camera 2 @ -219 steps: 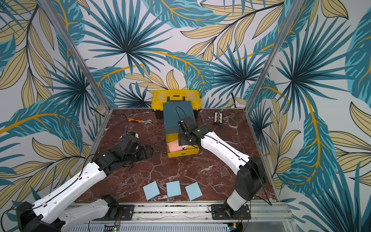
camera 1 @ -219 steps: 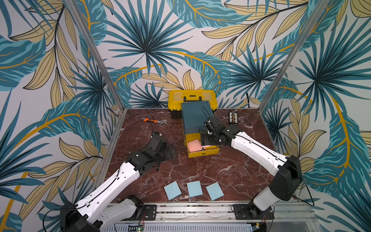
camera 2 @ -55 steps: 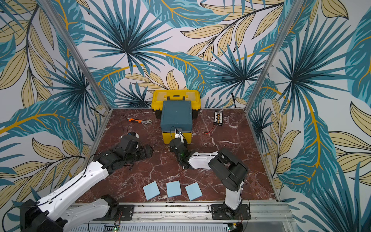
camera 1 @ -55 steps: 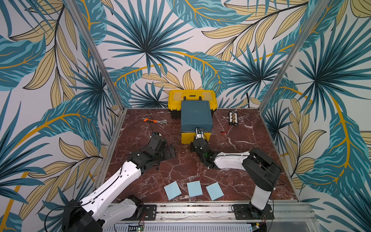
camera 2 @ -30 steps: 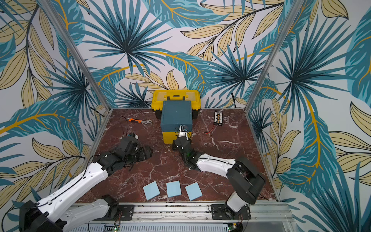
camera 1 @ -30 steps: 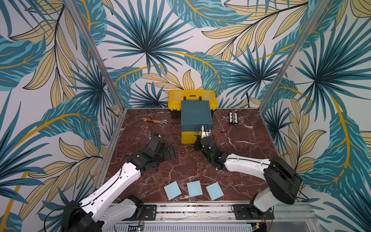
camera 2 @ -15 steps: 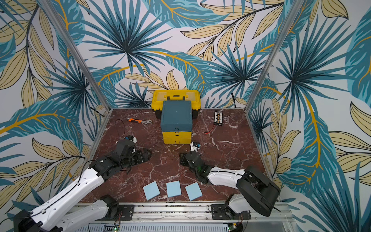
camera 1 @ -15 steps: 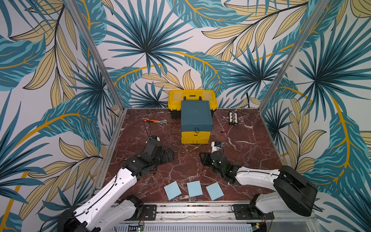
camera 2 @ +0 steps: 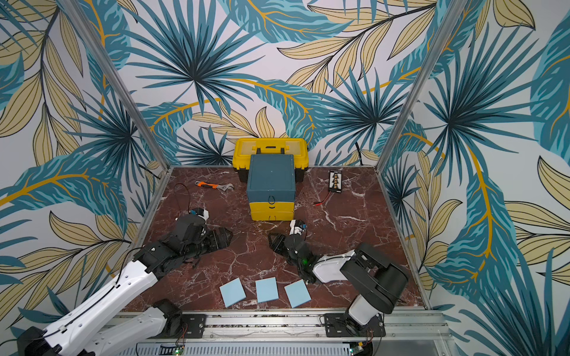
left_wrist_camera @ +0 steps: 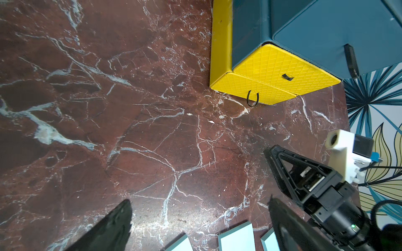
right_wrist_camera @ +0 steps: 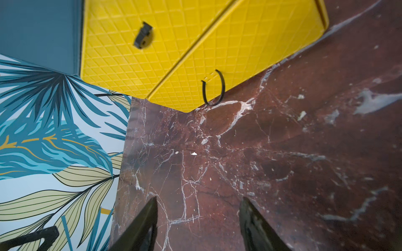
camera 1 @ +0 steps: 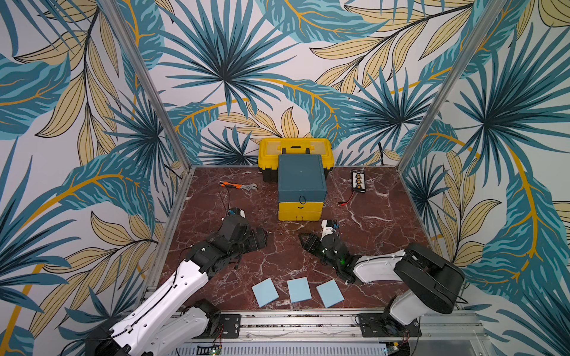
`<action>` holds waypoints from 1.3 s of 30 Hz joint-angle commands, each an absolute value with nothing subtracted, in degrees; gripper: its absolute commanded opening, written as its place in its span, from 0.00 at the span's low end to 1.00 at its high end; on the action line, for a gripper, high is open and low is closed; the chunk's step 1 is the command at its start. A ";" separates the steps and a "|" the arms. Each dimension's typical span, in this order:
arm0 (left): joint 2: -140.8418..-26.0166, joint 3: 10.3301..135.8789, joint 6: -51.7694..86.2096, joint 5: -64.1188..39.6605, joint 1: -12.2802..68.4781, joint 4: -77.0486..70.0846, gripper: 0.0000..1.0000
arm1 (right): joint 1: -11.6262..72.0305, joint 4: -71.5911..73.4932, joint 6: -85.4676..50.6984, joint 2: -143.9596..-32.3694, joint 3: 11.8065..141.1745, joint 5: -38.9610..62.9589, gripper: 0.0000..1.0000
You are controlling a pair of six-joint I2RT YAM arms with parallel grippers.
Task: Please put the sticky notes in the drawer by color
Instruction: Open the drawer in the storage box.
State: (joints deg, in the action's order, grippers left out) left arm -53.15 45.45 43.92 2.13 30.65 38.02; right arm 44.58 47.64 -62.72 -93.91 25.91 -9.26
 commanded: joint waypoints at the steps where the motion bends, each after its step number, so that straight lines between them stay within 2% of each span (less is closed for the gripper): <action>1: -52.29 45.26 43.32 2.39 30.34 38.67 1.00 | 43.11 58.31 -66.01 -98.53 24.18 -6.83 0.59; 9: -51.65 44.82 43.34 2.70 30.32 39.02 1.00 | 40.93 75.97 -70.33 -111.79 24.17 -3.09 0.56; 12: -51.37 44.55 43.24 2.90 30.32 39.19 1.00 | 40.73 78.44 -70.93 -114.13 24.54 -2.99 0.56; 39: -51.21 43.29 43.34 2.90 30.10 38.59 1.00 | 35.19 79.49 -71.94 -120.56 32.97 0.06 0.55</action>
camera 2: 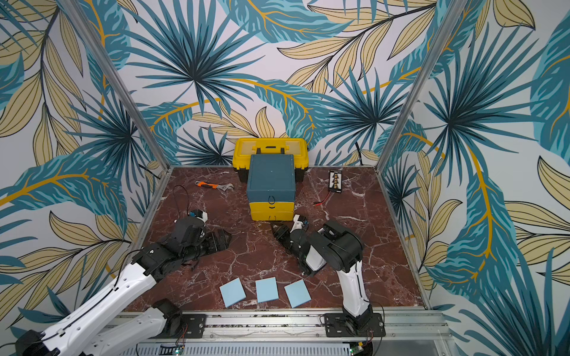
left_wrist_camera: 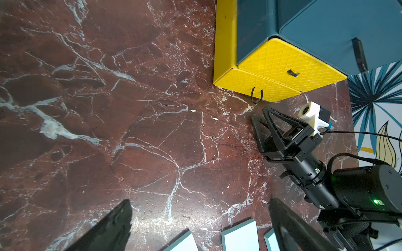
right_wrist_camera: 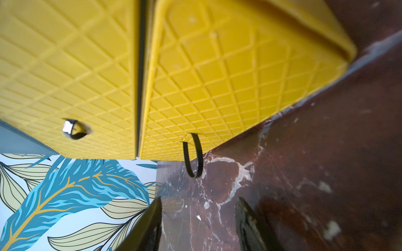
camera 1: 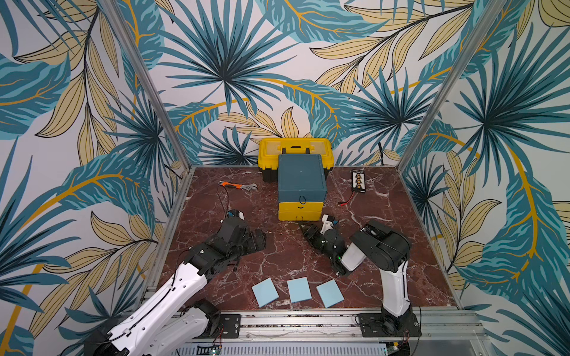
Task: Please put the sticky notes in the drawer by color
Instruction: Open the drawer in the storage box.
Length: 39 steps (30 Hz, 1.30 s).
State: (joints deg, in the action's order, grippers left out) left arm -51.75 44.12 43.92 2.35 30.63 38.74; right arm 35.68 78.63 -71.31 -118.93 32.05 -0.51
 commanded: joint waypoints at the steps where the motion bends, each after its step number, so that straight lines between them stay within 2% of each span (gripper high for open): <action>1: -51.35 43.24 43.38 2.93 30.15 38.54 1.00 | 35.10 79.63 -72.03 -120.82 33.25 0.17 0.54; 21: -53.30 43.42 42.99 4.31 29.78 37.55 1.00 | 33.84 82.00 -74.22 -124.45 37.13 1.40 0.50; 39: -53.57 43.51 42.80 4.39 29.53 37.70 1.00 | 33.84 82.01 -76.87 -126.27 39.63 2.72 0.36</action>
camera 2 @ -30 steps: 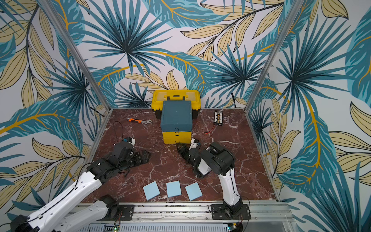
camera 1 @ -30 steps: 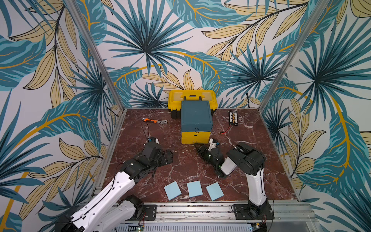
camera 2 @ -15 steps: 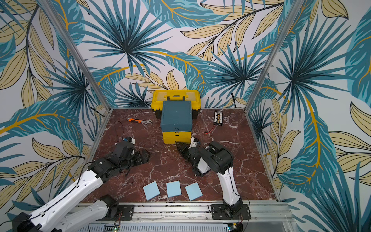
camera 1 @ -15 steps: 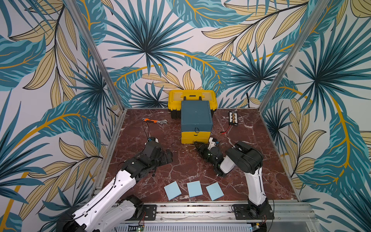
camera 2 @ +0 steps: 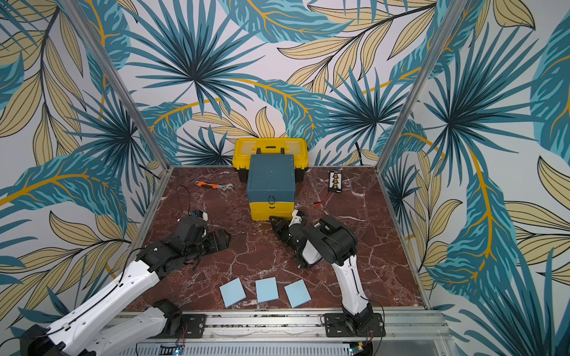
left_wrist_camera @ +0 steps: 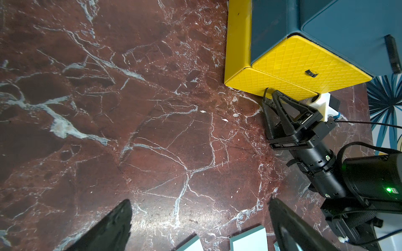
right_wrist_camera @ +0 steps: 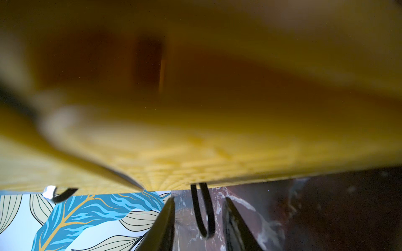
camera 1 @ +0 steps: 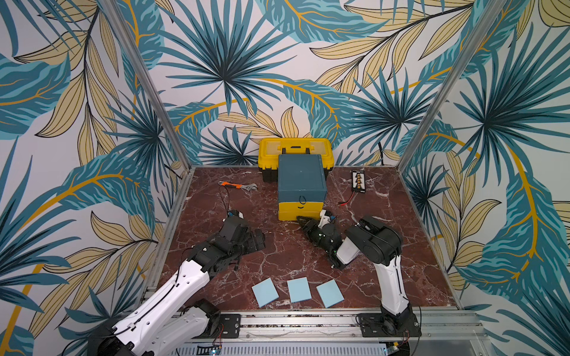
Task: Please put the sticky notes in the drawer by color
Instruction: Open the drawer in the storage box.
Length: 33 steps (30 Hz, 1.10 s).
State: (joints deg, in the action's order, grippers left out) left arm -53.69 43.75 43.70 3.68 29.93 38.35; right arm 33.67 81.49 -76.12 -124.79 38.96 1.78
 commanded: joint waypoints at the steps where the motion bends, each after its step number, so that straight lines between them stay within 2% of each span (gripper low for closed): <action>1: -53.61 43.56 42.72 4.47 29.58 37.71 1.00 | 33.82 82.05 -76.85 -126.37 39.85 2.68 0.35; 6: -53.44 43.51 42.80 4.45 29.61 37.80 1.00 | 33.83 82.00 -76.79 -126.63 40.52 2.94 0.25; 9: -53.39 43.43 42.86 4.48 29.47 37.80 1.00 | 33.80 82.04 -76.90 -126.72 40.39 2.97 0.24; 13: -53.39 43.42 42.85 4.48 29.39 37.79 1.00 | 33.80 82.05 -76.82 -126.48 40.33 3.07 0.18; 16: -53.51 43.37 42.80 4.48 29.49 37.71 1.00 | 33.81 82.09 -77.14 -126.34 40.30 3.55 0.12; 18: -53.54 43.33 42.89 4.48 29.42 37.71 1.00 | 33.81 82.09 -77.46 -126.27 40.26 4.25 0.04; 33: -53.83 43.77 42.73 4.58 29.28 37.46 1.00 | 34.17 82.09 -77.62 -123.23 36.04 5.54 0.04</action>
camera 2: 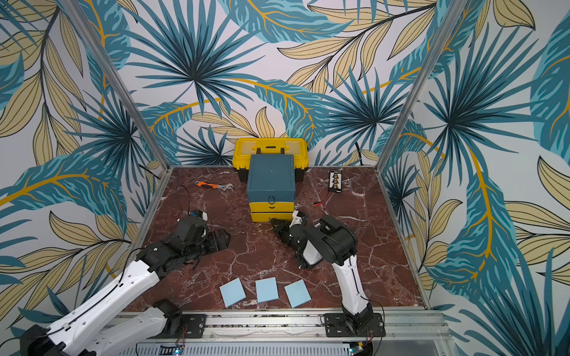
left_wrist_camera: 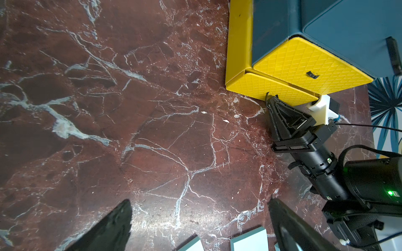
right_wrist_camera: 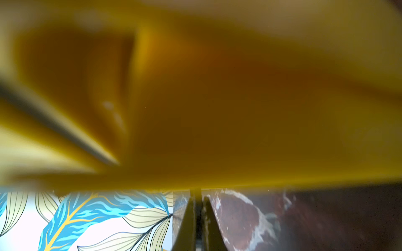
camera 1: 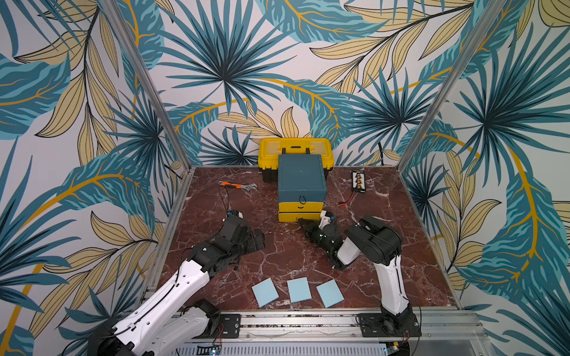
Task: Please put the sticky notes in the drawer by color
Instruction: Open the drawer in the storage box.
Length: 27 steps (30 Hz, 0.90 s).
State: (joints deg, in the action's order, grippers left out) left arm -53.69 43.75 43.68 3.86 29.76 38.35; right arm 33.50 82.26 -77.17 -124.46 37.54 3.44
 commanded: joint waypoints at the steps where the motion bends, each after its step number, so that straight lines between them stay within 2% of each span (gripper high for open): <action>1: -53.84 43.77 42.74 4.57 29.27 37.46 1.00 | 34.31 82.09 -77.60 -122.99 35.73 5.57 0.04; 27: -52.89 44.00 42.29 5.08 29.27 38.14 1.00 | 40.03 82.09 -79.01 -116.11 24.99 1.44 0.04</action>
